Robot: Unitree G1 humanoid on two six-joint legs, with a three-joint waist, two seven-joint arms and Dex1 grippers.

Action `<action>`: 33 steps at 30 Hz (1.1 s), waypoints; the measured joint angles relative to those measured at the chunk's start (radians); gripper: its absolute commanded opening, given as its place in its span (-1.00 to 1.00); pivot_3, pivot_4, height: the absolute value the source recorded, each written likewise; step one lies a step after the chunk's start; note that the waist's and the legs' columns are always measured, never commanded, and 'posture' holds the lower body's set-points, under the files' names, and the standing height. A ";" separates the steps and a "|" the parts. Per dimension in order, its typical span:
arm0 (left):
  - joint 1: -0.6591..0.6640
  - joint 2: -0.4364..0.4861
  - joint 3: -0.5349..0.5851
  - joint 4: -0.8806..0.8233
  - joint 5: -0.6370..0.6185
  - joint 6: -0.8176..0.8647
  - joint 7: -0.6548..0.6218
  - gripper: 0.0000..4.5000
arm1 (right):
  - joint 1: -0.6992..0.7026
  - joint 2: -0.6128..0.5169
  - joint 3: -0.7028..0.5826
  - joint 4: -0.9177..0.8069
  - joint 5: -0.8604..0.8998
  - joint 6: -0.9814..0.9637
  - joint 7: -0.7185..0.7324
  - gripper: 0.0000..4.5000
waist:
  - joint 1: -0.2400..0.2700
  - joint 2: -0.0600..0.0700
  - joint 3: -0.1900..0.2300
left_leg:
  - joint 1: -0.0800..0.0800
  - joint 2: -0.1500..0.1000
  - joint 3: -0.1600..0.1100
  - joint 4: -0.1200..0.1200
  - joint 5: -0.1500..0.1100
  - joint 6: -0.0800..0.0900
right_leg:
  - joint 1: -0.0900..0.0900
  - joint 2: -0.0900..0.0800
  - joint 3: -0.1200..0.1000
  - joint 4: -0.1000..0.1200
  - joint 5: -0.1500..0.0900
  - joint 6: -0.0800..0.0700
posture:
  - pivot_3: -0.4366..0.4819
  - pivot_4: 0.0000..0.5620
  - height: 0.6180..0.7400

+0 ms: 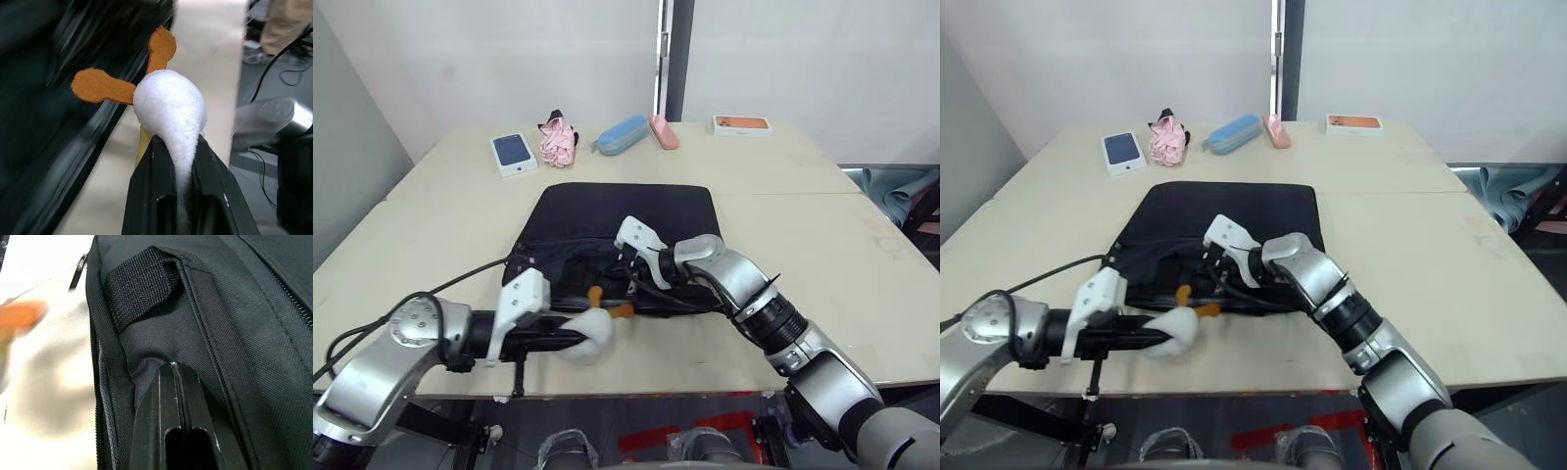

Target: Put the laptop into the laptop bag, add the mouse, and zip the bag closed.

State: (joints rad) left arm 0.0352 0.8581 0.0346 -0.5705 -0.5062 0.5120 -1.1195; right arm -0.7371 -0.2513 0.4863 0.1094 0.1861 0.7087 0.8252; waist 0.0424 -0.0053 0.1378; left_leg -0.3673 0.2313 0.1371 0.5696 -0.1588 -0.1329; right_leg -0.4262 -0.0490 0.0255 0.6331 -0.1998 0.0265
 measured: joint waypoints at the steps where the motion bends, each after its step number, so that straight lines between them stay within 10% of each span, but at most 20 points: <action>1: -0.020 -0.024 -0.048 -0.011 0.013 -0.009 0.008 -0.99 | -0.002 0.001 -0.001 0.005 -0.001 -0.002 0.000 -1.00 | 0.001 0.000 0.000 | 0.000 0.000 0.000 0.000 0.000 0.000 | 0.000 0.000 0.000 0.000 0.000 0.000 | -0.05 -0.47 1.00; 15: -0.325 -0.249 -0.341 0.255 0.207 -0.244 -0.011 -0.99 | -0.005 0.003 -0.023 0.000 -0.036 0.016 -0.006 -1.00 | 0.000 0.001 0.000 | -0.001 0.000 0.001 0.005 0.000 0.000 | 0.000 0.000 0.001 0.003 0.000 0.000 | -0.05 -0.47 1.00; 25: -0.309 -0.175 -0.306 0.327 0.228 -0.300 -0.045 0.62 | 0.000 0.003 -0.033 -0.009 -0.036 0.031 -0.006 -1.00 | 0.001 0.001 0.000 | -0.001 0.000 0.000 0.005 0.000 0.000 | -0.001 0.000 0.000 0.004 0.000 0.000 | -0.05 -0.47 1.00; 33: -0.105 0.030 -0.009 0.211 0.001 -0.165 -0.106 0.62 | -0.001 -0.040 -0.090 -0.010 0.006 0.064 0.034 -1.00 | 0.011 0.002 0.001 | -0.002 0.000 0.000 0.005 0.000 0.000 | -0.003 -0.001 0.000 0.004 0.000 0.000 | -0.05 -0.47 1.00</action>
State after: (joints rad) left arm -0.0700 0.8884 0.0253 -0.3592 -0.5051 0.3469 -1.2251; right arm -0.7383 -0.2909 0.3958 0.0992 0.1923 0.7727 0.8596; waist 0.0534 -0.0034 0.1388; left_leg -0.3693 0.2311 0.1371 0.5742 -0.1587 -0.1327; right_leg -0.4296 -0.0497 0.0255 0.6368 -0.1998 0.0266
